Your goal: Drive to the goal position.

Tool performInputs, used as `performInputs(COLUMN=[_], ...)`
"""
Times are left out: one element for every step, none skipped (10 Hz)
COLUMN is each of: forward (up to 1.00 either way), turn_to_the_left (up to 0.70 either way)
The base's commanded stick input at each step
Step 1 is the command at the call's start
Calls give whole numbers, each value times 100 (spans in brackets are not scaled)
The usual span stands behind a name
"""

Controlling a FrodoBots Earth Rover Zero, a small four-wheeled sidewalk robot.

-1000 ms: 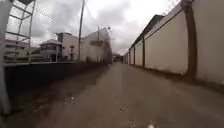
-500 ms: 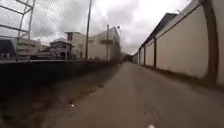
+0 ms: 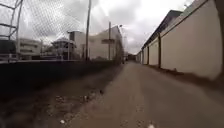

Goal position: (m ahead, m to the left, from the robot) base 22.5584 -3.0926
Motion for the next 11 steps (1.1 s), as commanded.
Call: performInputs(forward=[70, 70, 70, 70, 70, 70, 70, 70, 70, 70, 70], turn_to_the_left=[0, 0, 0, 0, -2, -9, -27, 0, 0, 0, 0])
